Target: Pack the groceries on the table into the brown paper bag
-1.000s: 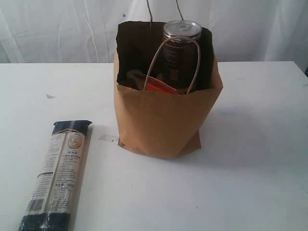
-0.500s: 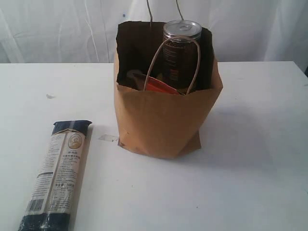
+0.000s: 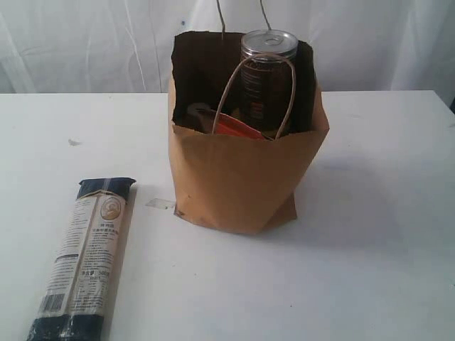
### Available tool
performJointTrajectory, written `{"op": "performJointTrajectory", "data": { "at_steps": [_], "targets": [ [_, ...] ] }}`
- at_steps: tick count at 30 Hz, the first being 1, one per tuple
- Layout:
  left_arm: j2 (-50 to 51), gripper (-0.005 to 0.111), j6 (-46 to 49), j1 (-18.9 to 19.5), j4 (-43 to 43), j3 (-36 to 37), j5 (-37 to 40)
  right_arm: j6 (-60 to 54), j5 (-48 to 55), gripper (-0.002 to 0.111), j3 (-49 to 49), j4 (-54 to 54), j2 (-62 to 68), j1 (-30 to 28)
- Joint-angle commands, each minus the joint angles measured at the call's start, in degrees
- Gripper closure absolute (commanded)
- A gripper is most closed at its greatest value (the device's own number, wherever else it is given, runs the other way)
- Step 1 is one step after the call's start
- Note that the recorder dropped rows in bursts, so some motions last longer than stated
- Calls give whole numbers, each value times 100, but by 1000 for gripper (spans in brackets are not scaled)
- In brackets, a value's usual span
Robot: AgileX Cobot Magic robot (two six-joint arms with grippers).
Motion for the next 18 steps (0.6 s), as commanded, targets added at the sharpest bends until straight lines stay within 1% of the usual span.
{"op": "performJointTrajectory", "data": {
  "at_steps": [1,6,11,14,18],
  "targets": [
    [-30,107,-1,-4,-56,18,3,200,-389,77,1139,294,-590,-17],
    [-30,107,-1,-4,-56,18,3,282,-1383,77,2377,876,-1216,-17],
    [-30,107,-1,-4,-56,18,3,282,-2374,77,3259,1379,-1763,-17],
    [-30,107,-1,-4,-56,18,3,282,-2638,77,3713,1506,-2033,-17],
    [-30,107,-1,-4,-56,18,3,287,-2674,77,4332,1787,-2253,-17]
  ]
}}
